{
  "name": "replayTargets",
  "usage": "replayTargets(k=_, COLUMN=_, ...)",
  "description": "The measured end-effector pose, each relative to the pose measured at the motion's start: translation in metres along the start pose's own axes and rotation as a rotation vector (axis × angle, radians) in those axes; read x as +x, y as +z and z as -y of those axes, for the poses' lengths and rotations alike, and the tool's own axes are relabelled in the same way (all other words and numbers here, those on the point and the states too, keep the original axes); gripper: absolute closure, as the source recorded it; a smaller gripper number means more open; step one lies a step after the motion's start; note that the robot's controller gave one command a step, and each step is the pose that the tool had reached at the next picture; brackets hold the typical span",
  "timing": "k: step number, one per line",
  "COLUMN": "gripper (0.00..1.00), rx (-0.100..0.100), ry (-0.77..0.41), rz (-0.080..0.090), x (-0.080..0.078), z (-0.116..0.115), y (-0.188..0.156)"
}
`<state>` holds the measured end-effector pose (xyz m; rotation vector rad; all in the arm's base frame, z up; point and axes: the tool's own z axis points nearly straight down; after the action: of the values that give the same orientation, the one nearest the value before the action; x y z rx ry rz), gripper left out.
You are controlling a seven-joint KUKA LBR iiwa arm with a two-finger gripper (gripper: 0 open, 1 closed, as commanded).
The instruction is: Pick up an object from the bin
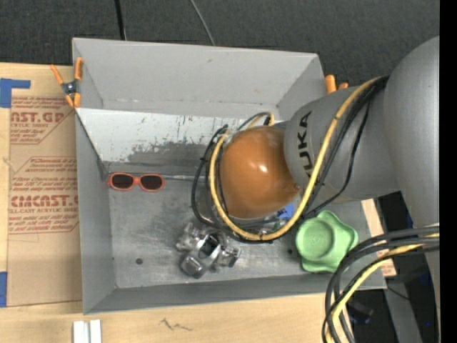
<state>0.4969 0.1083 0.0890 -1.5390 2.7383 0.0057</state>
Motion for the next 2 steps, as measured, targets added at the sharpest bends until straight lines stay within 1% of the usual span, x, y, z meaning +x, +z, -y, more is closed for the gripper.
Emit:
replayTargets(k=1, gripper=1.00, rx=-0.001, ry=0.223, rz=-0.003, x=-0.007, z=0.007, y=-0.024)
replayTargets(k=2, gripper=1.00, rx=0.000, ry=0.053, rz=-0.001, x=-0.015, z=0.045, y=-0.011)
